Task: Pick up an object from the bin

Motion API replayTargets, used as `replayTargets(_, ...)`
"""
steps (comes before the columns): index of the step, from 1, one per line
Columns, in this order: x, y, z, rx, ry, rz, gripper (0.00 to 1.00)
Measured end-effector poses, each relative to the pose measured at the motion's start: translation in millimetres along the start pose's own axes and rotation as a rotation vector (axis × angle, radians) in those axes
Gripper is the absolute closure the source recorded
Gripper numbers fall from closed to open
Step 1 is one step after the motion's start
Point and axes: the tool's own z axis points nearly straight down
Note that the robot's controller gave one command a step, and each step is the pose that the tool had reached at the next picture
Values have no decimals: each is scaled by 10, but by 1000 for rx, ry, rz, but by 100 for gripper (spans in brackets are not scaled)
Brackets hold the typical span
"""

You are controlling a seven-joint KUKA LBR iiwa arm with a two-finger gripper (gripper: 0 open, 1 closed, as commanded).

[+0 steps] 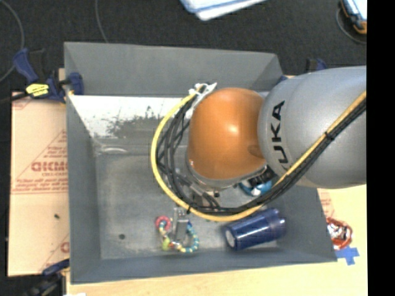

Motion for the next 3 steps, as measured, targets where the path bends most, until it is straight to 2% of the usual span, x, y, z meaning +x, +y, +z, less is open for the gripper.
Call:
replayTargets(1, -17, -8, -44, -2, -9, 4, 0)
replayTargets(2, -163, -544, 476, 3, 3, -29, 0)
replayTargets(3, -270, -411, 662, 0, -6, -114, 0)
